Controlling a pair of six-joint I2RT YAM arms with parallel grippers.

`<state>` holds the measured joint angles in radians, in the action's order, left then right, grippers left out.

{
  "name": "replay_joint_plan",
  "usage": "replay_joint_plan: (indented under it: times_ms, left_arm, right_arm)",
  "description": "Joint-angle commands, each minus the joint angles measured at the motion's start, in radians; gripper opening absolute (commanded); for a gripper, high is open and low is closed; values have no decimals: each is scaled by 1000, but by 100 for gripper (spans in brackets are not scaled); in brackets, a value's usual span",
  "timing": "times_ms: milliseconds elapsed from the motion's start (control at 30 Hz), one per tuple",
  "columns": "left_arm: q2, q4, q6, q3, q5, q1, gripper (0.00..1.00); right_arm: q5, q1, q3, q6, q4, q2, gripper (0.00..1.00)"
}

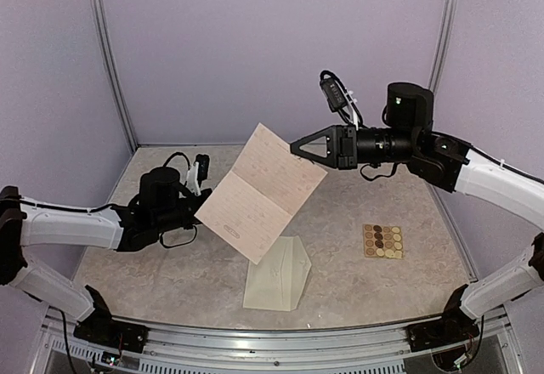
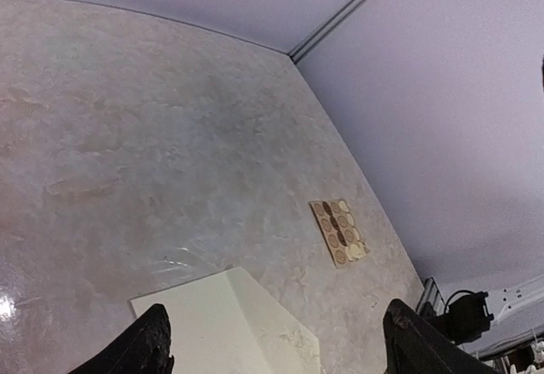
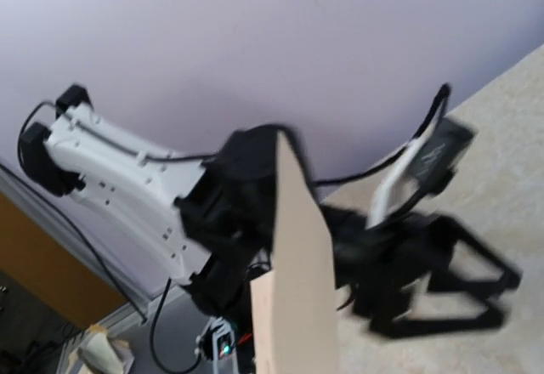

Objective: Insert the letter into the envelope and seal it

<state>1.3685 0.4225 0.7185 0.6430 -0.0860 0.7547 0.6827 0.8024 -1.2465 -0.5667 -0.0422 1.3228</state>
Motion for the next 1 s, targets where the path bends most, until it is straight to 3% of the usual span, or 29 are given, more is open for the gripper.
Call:
replay_joint_plan:
  times_ms: [0,400,967]
  left_arm:
    - [-91,176,-68,-26,-155,72,81]
    - [-187,272,-52,-3,-212,169,82]
    - [-202,359,-59,-10,-268,262,84]
  right_arm:
    - [-42,4,61,-42,141,-36,0]
    - [-46,7,148,-115,296,-56,0]
    - [-93,8,193,-145,340,-99,0]
